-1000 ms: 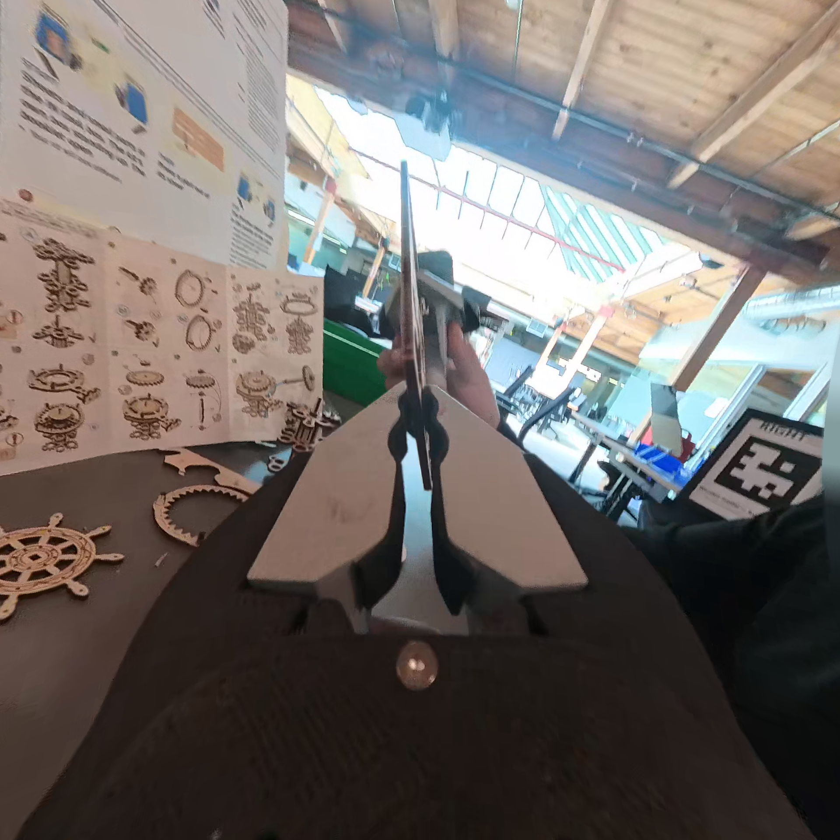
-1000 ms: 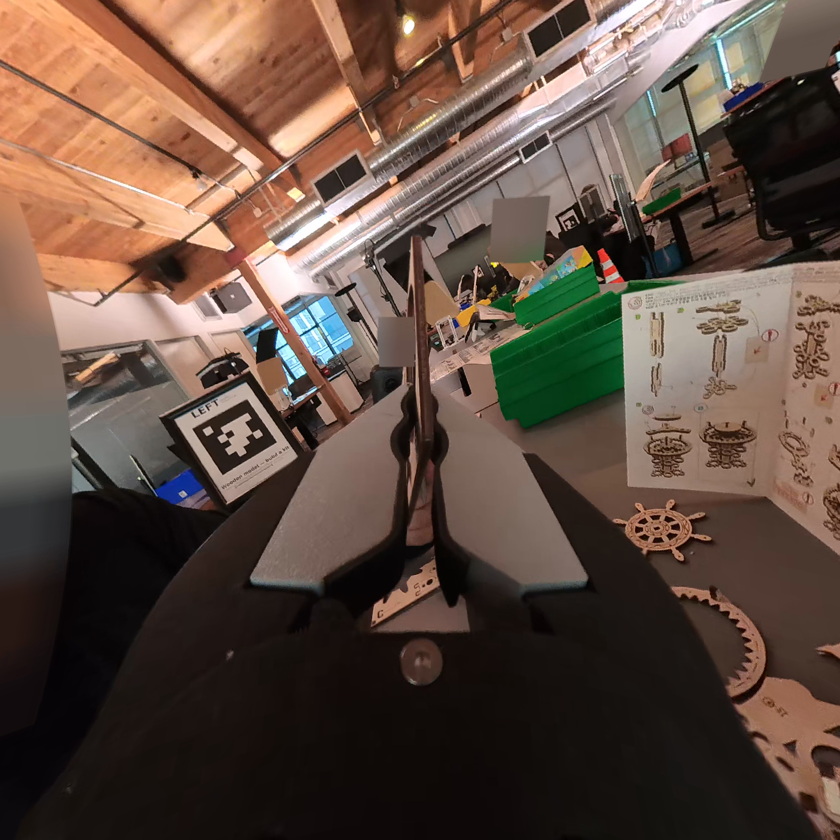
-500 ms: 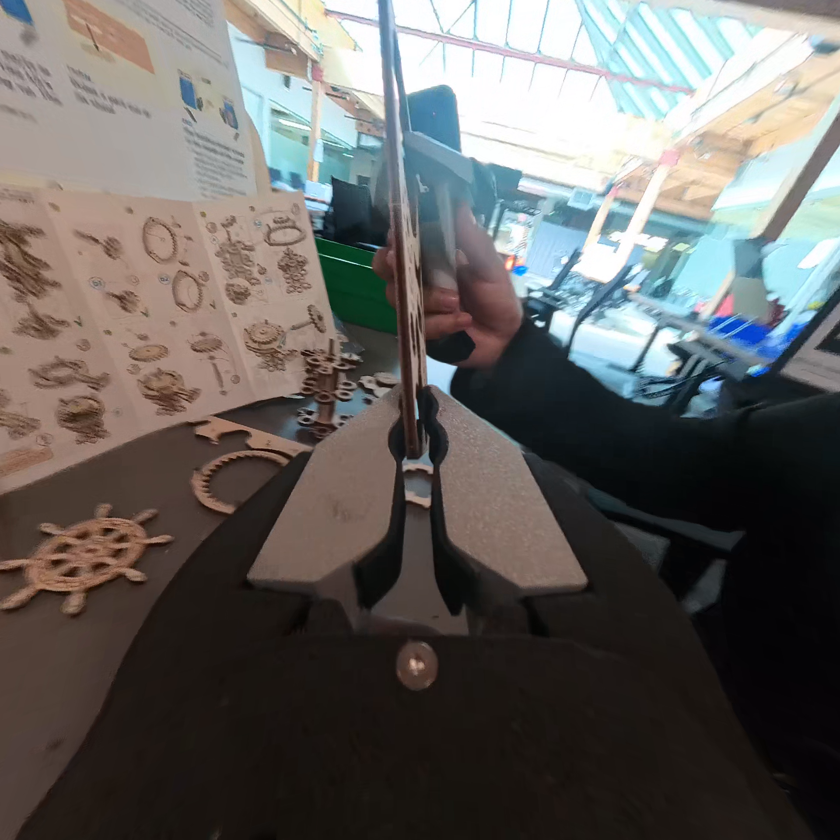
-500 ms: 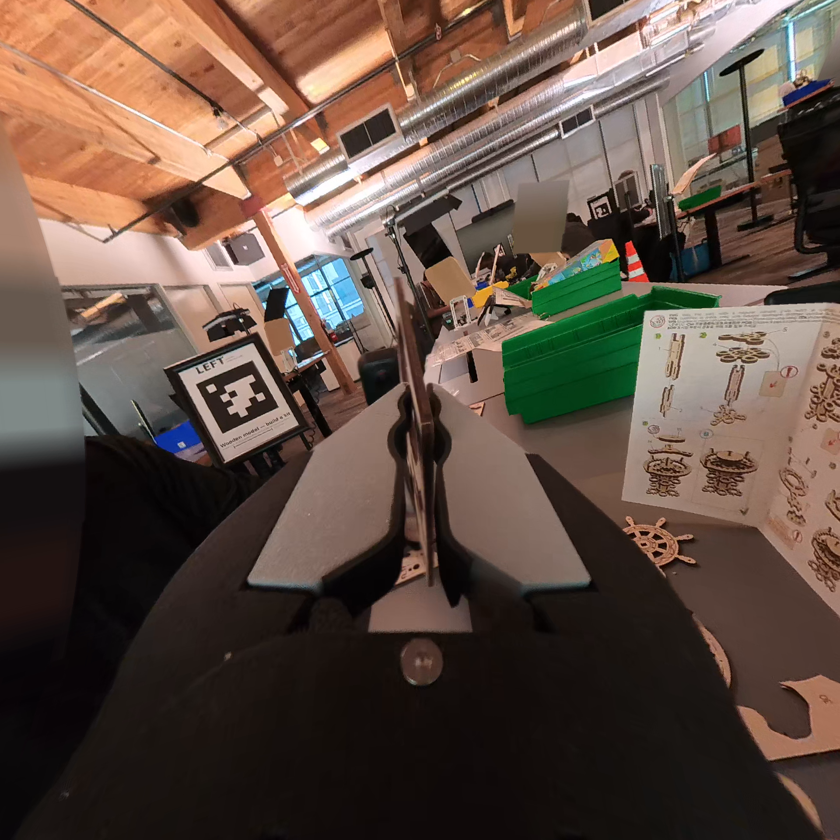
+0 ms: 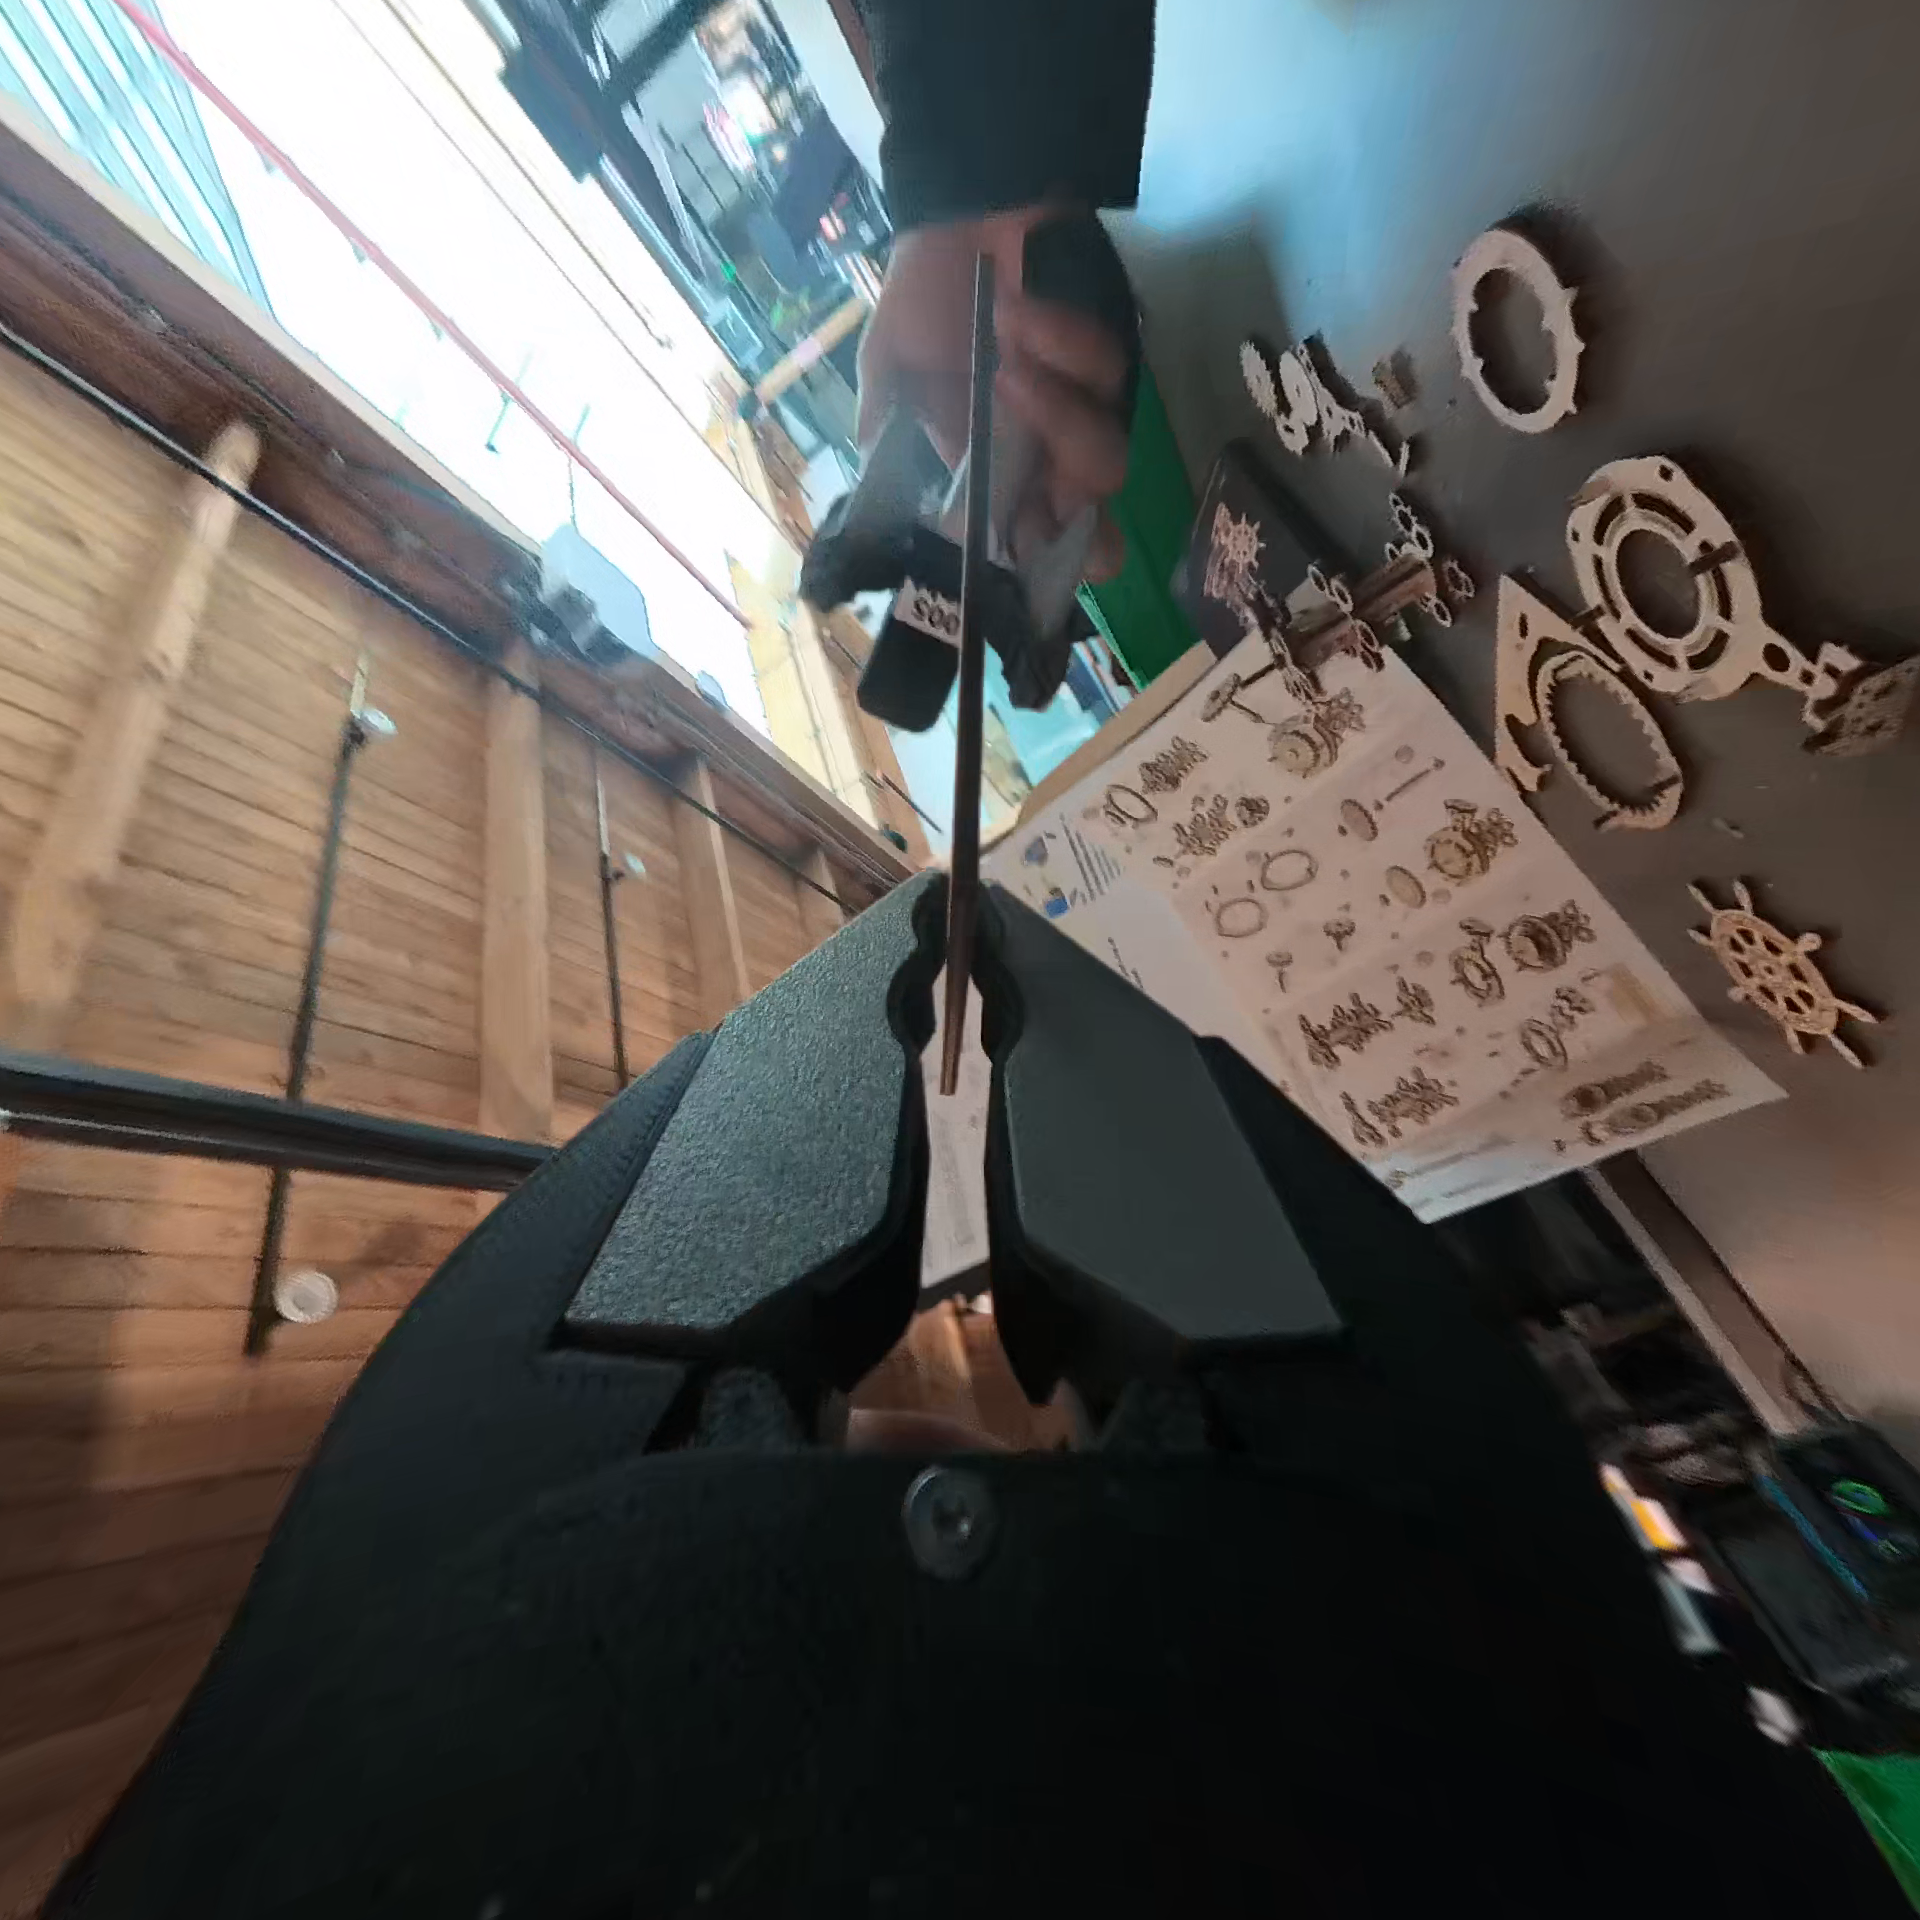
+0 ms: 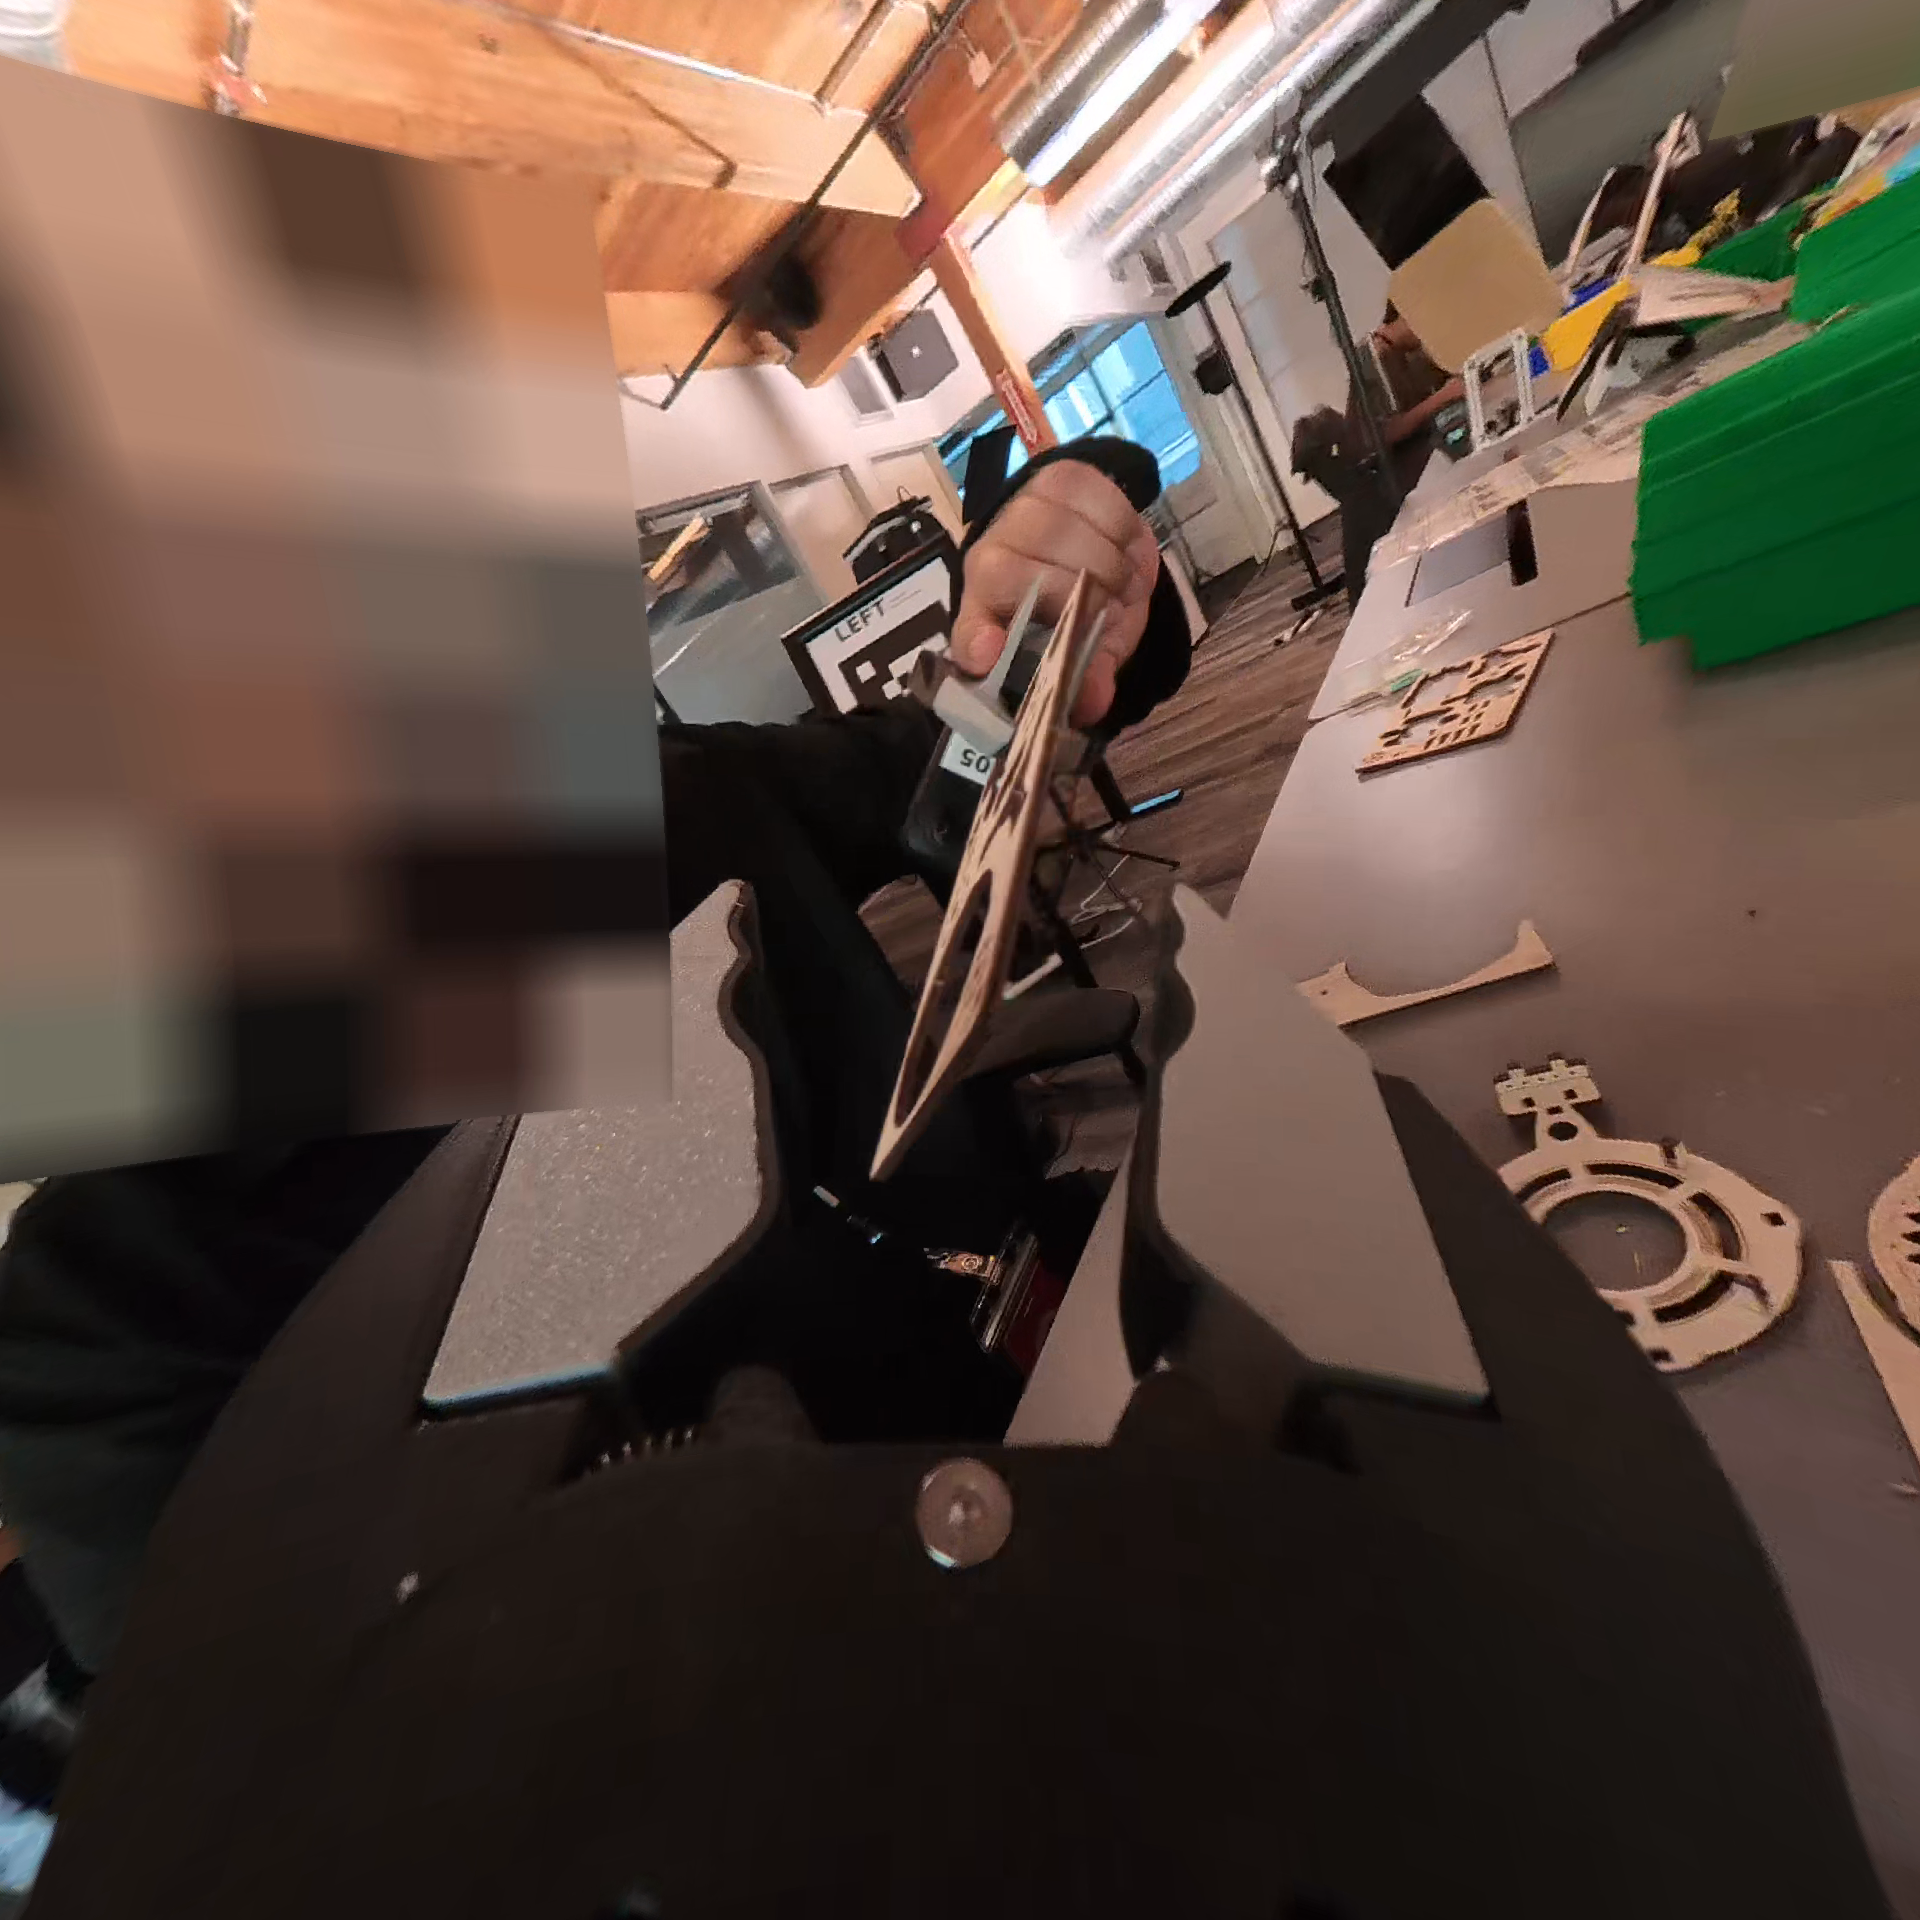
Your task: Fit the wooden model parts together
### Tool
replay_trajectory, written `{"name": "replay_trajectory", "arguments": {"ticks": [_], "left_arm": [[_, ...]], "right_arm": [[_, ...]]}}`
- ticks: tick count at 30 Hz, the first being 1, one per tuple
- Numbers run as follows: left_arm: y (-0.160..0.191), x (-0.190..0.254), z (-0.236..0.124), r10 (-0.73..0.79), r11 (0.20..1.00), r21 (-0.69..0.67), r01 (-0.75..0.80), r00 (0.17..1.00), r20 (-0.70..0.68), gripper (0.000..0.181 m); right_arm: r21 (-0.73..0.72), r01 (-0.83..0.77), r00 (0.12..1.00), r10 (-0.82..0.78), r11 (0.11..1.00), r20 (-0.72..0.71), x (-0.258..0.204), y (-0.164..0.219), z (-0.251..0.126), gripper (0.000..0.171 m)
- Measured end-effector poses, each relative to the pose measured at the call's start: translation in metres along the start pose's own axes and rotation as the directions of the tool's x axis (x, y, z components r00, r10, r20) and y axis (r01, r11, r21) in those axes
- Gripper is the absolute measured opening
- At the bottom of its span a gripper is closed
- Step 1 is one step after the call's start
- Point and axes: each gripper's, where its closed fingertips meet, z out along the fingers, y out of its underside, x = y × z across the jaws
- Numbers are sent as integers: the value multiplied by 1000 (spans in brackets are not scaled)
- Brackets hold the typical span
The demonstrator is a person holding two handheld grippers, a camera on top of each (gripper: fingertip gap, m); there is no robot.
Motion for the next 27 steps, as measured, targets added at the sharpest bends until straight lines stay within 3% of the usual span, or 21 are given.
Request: {"name": "replay_trajectory", "arguments": {"ticks": [4, 7, 12, 15, 18, 20, 22, 24, 27], "left_arm": [[-13, -2, -1, 32, 999, 29, -34, 999, 40, 0], [-10, 2, 1, 44, 999, 5, -44, 998, 36, 0], [9, 12, 3, -12, 993, -115, 20, 998, 65, 3], [34, 20, 2, -183, 961, -200, 193, 981, 64, 15], [62, 33, -1, -417, 861, -287, 421, 906, 75, 28], [82, 40, -8, -557, 753, -333, 568, 819, 138, 36], [96, 54, -15, -729, 578, -341, 742, 657, 194, 38], [92, 69, -14, -903, 324, -293, 900, 386, 189, 37], [77, 79, 0, -993, -34, -212, 977, -9, 119, 25]], "right_arm": [[-141, -60, 998, 60, 988, -5, 12, 28, 25, 58], [-233, -58, 996, 73, 971, 57, 7, 47, 37, 5], [-187, -31, 999, 25, 982, -37, 26, 43, 38, 0], [-118, -39, 997, 30, 992, -76, 34, 34, 36, 0], [-41, -18, 994, 14, 999, -105, 38, 23, 33, 0], [27, 2, 992, 1, 1000, -127, 41, 12, 30, 0], [110, 33, 987, -15, 993, -159, 44, -1, 24, 0], [211, 66, 979, -22, 975, -202, 49, -15, 16, 0], [323, 109, 968, -27, 940, -248, 56, -29, 5, 0]]}}
